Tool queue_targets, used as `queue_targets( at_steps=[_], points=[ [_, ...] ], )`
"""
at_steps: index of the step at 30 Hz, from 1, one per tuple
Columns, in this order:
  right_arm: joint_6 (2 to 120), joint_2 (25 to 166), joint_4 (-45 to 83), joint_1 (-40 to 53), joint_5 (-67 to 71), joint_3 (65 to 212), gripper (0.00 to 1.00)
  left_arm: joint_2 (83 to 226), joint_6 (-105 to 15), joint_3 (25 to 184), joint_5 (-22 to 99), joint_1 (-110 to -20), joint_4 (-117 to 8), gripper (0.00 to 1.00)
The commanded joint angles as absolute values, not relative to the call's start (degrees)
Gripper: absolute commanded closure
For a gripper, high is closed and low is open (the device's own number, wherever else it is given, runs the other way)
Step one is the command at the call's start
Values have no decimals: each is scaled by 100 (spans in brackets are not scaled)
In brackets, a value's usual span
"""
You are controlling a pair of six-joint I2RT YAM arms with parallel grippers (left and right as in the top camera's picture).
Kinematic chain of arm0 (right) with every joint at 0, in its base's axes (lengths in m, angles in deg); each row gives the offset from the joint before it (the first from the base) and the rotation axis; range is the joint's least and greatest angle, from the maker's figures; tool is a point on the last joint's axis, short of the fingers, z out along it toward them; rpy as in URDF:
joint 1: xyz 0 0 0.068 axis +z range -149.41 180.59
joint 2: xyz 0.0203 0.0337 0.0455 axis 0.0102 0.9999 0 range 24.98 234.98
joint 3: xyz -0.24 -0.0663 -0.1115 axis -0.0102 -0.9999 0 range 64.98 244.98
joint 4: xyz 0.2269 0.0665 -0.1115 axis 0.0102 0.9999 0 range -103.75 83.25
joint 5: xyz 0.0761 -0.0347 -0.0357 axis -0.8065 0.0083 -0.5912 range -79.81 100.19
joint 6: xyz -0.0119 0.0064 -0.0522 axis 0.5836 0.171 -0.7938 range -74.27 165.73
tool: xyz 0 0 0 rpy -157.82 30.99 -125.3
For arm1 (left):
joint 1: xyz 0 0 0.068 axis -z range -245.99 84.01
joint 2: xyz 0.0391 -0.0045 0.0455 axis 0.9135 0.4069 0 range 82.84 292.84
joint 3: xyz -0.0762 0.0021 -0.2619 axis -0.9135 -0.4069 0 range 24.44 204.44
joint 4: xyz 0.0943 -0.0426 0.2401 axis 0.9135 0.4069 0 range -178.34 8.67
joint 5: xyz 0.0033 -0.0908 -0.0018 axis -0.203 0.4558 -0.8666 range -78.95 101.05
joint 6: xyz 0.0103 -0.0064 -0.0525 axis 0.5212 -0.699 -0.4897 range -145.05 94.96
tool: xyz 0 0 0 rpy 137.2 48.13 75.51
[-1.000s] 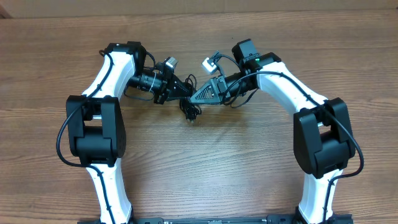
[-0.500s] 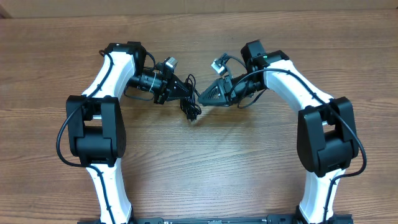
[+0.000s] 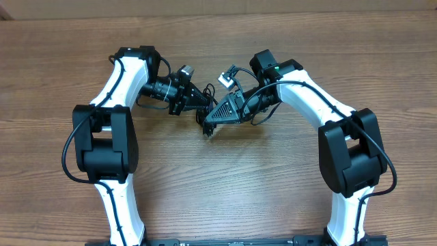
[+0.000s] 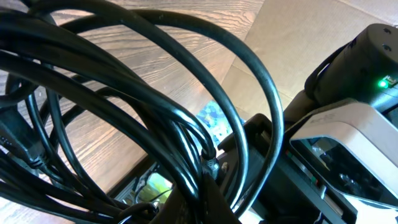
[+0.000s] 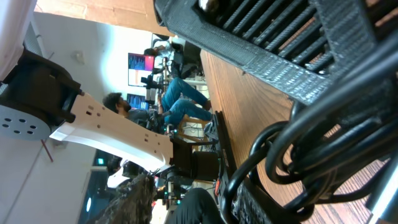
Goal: Untangle cables
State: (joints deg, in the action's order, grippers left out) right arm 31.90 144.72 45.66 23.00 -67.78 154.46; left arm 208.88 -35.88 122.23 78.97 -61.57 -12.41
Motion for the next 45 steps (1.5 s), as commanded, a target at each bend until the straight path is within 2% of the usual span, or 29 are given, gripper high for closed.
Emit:
queue_targets(
  at_steps=[1,5,11,20,21,24,32,33,34,35,41,45],
  points=[
    [2906,14394,4553,2346,-6857,15505,57,20846,-3797,12230,8166,-6148,-1154,96],
    [2897,14394,4527,2346,-6632,15505,58,20846,-4007,12230,8208,-6148,-1051,96],
    [2781,14394,4335,2346,-6634,15505,59,20846,-4012,12230,8892,-6146,-1045,96],
    [2779,14394,4289,2346,-7003,15505,59,20846,-4569,12230,8673,-6045,-1043,96],
    [2753,14394,4293,2346,-7003,15505,60,20846,-4707,12230,8678,-6026,-1064,96],
    [2740,14394,4291,2346,-7003,15505,74,20846,-4956,12230,8678,-5962,-1272,96],
    [2764,14394,4295,2300,-6979,15505,70,20846,-4812,12230,8542,-5881,-1515,96],
    [2766,14394,4293,2296,-6979,15505,77,20846,-4720,12230,8540,-5881,-1512,96],
    [2762,14394,4293,2296,-6975,15505,92,20846,-4639,12230,8542,-5883,-1512,96],
    [2760,14394,4291,2296,-6955,15505,96,20846,-4565,12230,8544,-5883,-1510,96],
    [2532,14391,4145,2232,-7449,15507,96,20846,-3815,12230,8487,-5883,-1561,96],
    [2141,14385,4162,1968,-7976,15537,96,20846,-3485,12230,7685,-5901,-1530,96]
  ],
)
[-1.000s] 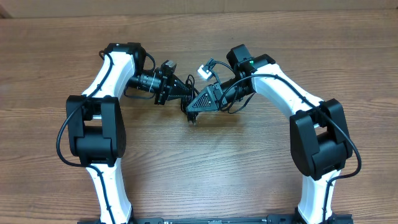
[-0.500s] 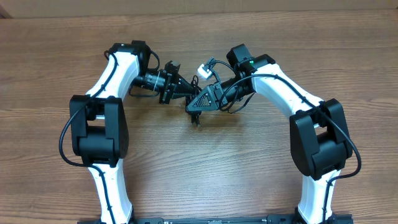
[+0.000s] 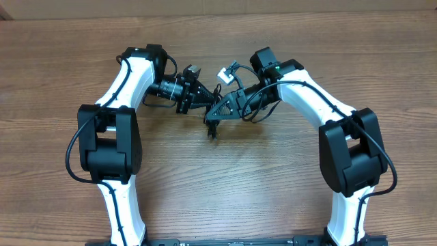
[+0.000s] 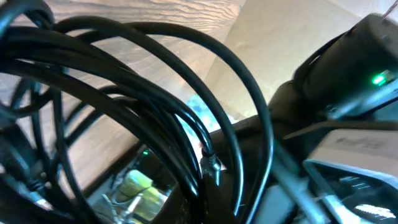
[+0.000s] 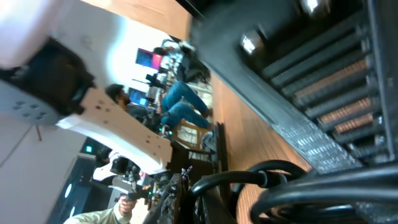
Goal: Untangle cables
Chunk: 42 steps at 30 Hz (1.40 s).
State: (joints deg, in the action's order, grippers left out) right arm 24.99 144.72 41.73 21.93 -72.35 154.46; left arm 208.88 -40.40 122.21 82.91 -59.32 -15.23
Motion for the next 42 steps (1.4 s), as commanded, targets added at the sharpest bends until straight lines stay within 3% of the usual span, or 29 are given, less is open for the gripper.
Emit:
queue_targets(
  at_steps=[1,11,18,19,22,25,37,42],
  points=[
    [2139,14381,4184,1876,-7976,15537,96,20846,-3485,12230,7447,-5901,-1473,96],
    [1988,14381,4293,1100,-7681,15535,96,20846,-3378,12230,6763,-6047,-1268,96],
    [1988,14381,4558,1185,-6789,15535,96,20846,-3382,12230,6853,-6115,-1198,96],
    [1988,14381,4595,1231,-6693,15535,94,20846,-3380,12230,6918,-6115,-1182,96],
    [1990,14381,4673,1406,-6656,15535,62,20846,-3384,12230,7075,-6115,-1086,96],
    [1988,14381,4772,1631,-6632,15535,49,20846,-3380,12230,7277,-6109,-942,95],
    [1990,14381,4936,2357,-6704,15535,51,20846,-3384,12230,7729,-6111,-778,93],
    [1986,14381,4916,2451,-7027,15535,59,20846,-3386,12230,7733,-6111,-824,95]
  ],
)
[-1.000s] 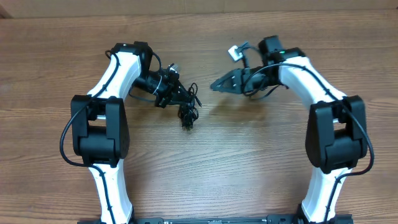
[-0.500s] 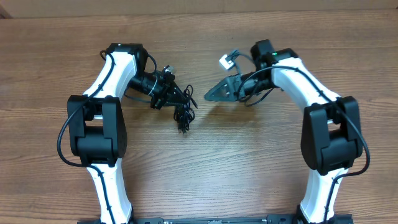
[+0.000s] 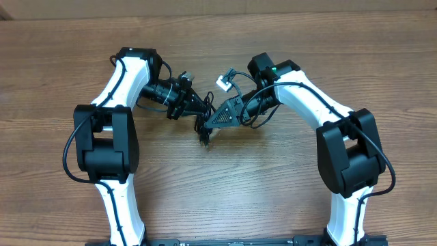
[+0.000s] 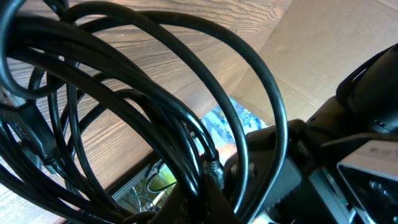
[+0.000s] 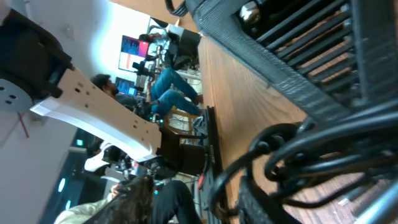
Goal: Untangle cables
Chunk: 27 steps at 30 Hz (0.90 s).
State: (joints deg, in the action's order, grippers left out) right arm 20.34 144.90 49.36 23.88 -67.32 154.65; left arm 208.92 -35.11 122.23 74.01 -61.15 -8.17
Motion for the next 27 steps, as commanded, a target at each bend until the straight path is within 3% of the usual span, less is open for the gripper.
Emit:
queue_targets(
  at_steps=[1,11,14,18,27],
  points=[
    [1984,14381,4903,2453,-7082,15535,59,20846,-3386,12230,7738,-6111,-824,94],
    [1964,14383,4724,2468,-7021,15505,59,20846,-3426,12230,8018,-6093,-863,96],
    [1968,14383,4549,2468,-7034,15505,68,20846,-3426,12230,8015,-6087,-863,96],
    [1968,14383,4481,2468,-7054,15505,96,20846,-3419,12230,8129,-6050,-863,96],
    [1656,14381,4597,2267,-7976,15516,96,20846,-3402,12230,7882,-6039,-1187,96]
  ],
)
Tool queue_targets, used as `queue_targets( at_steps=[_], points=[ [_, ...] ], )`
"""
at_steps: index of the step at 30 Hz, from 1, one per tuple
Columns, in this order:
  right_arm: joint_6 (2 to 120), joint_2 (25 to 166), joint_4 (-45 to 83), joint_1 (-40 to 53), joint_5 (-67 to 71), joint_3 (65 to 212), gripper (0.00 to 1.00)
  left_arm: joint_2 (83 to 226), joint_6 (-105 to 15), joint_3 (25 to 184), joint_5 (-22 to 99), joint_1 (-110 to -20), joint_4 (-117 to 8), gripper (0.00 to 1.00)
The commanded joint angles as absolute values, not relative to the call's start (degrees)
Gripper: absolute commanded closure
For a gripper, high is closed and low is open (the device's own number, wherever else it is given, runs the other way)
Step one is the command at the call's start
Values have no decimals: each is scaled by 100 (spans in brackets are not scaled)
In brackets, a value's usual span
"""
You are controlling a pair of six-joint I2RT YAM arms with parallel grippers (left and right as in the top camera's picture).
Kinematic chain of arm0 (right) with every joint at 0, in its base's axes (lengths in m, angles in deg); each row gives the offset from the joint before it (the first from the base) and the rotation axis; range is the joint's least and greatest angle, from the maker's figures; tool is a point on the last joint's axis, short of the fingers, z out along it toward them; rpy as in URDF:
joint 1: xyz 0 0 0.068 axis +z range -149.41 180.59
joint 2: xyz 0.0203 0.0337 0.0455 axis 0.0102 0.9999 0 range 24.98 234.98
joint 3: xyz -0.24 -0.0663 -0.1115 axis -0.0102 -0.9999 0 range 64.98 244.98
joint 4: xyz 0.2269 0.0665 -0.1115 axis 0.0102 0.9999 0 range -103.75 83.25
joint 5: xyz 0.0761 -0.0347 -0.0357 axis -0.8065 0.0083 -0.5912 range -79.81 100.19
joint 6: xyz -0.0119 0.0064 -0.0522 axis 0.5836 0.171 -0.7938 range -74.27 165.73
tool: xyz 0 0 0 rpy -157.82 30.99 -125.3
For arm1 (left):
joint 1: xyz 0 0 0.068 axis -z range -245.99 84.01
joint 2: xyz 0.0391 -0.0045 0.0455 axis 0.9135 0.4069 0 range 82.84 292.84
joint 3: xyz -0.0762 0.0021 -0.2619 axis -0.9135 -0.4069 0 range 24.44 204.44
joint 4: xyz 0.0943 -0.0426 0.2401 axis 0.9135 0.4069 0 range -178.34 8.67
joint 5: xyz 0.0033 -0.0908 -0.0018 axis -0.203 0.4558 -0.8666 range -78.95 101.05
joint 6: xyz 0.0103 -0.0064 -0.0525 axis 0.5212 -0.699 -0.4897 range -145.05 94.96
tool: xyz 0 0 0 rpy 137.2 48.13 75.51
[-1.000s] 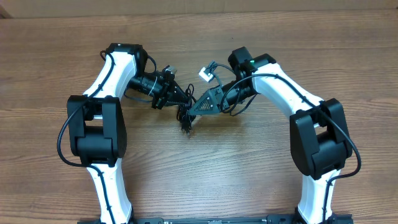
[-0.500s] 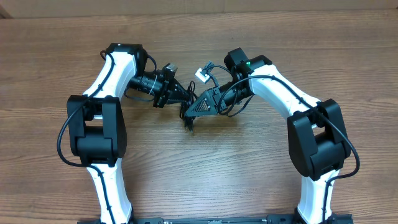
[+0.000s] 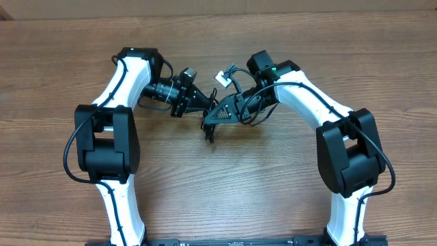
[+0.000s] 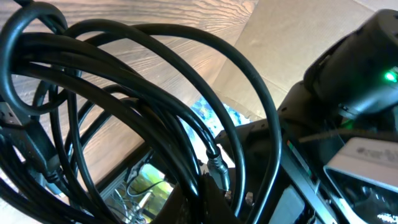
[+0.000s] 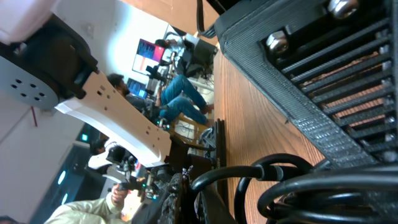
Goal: Untangle cables
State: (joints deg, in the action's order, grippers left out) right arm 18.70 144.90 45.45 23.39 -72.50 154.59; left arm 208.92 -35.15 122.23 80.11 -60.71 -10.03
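A tangled bundle of black cables hangs between my two grippers over the middle of the wooden table, a loose end dangling toward the wood. My left gripper reaches in from the left, shut on the bundle. In its wrist view the cable loops fill the frame above the left gripper. From the right, my right gripper is shut on the same bundle. The right wrist view shows cable loops at the right gripper, with the left gripper's ribbed finger close above.
A small white connector on thin wires sticks up by the right wrist. A cardboard wall stands at the table's far edge. The two arms' bases sit at the near left and near right.
Both grippers, still shut on the bundle, sit slightly farther back and to the right. The dangling cable end has shifted a little to the right with them.
At the oldest moment both grippers were shut on the cable bundle at mid-table. Then they stood farther back and to the right, then back nearer and to the left. Now they are slightly farther back again. The bundle looks just as tangled.
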Motion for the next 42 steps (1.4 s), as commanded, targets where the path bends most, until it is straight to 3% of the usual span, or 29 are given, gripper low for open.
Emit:
queue_targets(
  at_steps=[1,12,18,28,33,36,39,42],
  points=[
    [1520,14381,4658,2267,-7978,15516,96,20846,-3406,12230,7847,-6041,-1239,96],
    [1072,13819,5028,2269,-7978,15516,96,20846,-4624,12230,6890,-6032,-2223,96],
    [1070,13375,4997,2261,-7976,15516,96,20848,-4805,12210,6061,-6032,-2269,96],
    [1072,13200,4678,2256,-7976,15516,96,20848,-4798,11893,5705,-6019,-2190,96],
    [1184,13200,4431,2252,-7976,15516,96,20848,-4801,11489,5814,-6010,-2236,96],
    [1271,13200,4420,2250,-7976,15516,96,20846,-4401,11461,6645,-6122,-2208,96],
    [1300,13200,4422,2250,-7976,15516,96,20844,-4049,11528,7493,-6401,-1996,89],
    [1313,13200,4422,2235,-7976,15516,96,20844,-3992,11570,7524,-6697,-1753,85]
  ],
)
